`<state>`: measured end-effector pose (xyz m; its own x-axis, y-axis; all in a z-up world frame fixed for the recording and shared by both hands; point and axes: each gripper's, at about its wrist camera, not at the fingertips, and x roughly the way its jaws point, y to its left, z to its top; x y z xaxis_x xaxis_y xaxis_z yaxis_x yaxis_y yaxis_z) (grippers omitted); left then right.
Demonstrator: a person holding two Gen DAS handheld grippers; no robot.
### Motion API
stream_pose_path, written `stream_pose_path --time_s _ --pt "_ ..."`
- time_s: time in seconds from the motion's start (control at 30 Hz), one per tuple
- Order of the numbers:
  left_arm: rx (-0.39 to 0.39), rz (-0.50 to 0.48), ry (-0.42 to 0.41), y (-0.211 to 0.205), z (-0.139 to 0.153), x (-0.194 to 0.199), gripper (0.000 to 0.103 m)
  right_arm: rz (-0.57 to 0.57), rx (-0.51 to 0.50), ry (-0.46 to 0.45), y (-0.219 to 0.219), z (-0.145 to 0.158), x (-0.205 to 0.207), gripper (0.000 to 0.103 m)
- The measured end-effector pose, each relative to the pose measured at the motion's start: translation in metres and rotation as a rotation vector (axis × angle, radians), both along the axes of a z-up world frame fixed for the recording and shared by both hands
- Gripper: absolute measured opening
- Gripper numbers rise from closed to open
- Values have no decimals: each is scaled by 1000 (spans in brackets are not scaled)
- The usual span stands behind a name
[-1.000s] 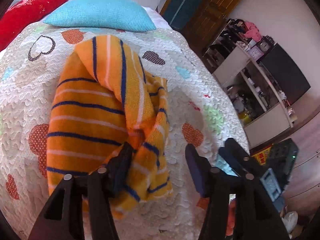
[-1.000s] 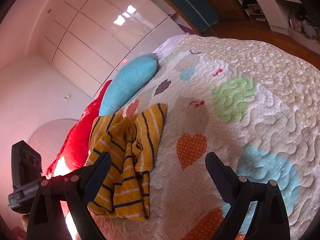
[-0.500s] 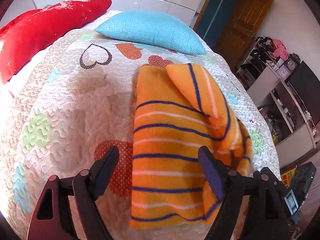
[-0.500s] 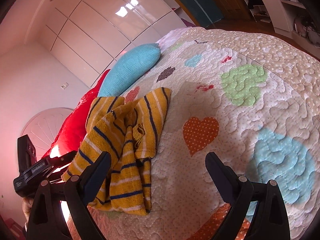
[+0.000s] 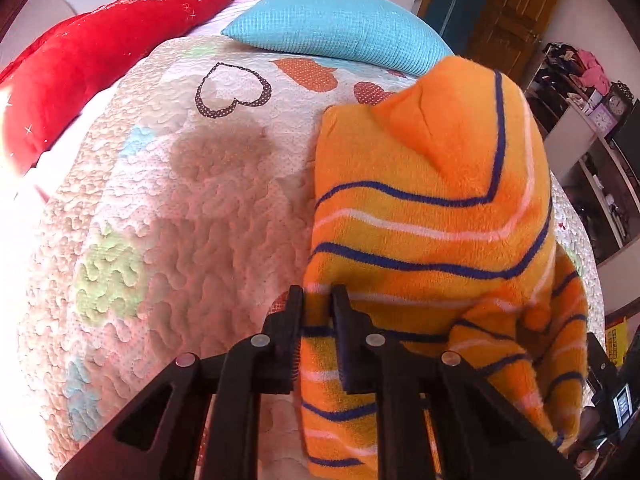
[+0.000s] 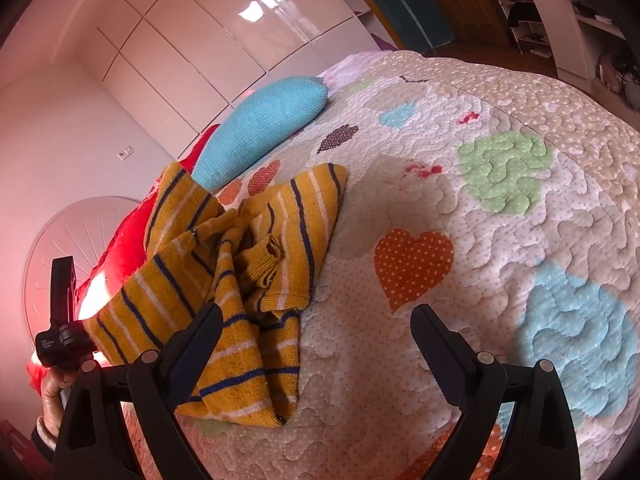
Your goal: Fold small clothes
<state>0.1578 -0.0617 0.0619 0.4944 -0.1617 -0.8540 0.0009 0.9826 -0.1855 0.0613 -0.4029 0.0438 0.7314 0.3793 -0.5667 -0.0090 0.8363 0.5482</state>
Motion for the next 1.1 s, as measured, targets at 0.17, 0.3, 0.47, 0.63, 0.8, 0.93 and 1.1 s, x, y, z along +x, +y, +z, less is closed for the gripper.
stream_pose_path --time_s 0.17,0.3,0.47,0.63,0.8,0.93,1.1 --pt "-83 -10 -34 1 12 -32 33 10 -81 -75 14 16 -9 98" --pt "-223 -68 -60 -21 19 -60 43 16 -81 -86 18 18 -11 98" --pt "-234 -178 -28 -76 0 -75 47 1 23 -44 3 6 -9 98" --pt "-59 -241 -53 -114 -14 -97 47 10 170 -61 -13 4 -12 97" --pt "-81 -270 -84 -97 12 -142 58 86 226 -81 -5 14 0 74" --pt "-35 -244 -122 -75 17 -188 67 143 228 -68 13 22 24 74" --pt "-49 -206 -89 -54 3 -218 67 154 97 44 44 5 64 66"
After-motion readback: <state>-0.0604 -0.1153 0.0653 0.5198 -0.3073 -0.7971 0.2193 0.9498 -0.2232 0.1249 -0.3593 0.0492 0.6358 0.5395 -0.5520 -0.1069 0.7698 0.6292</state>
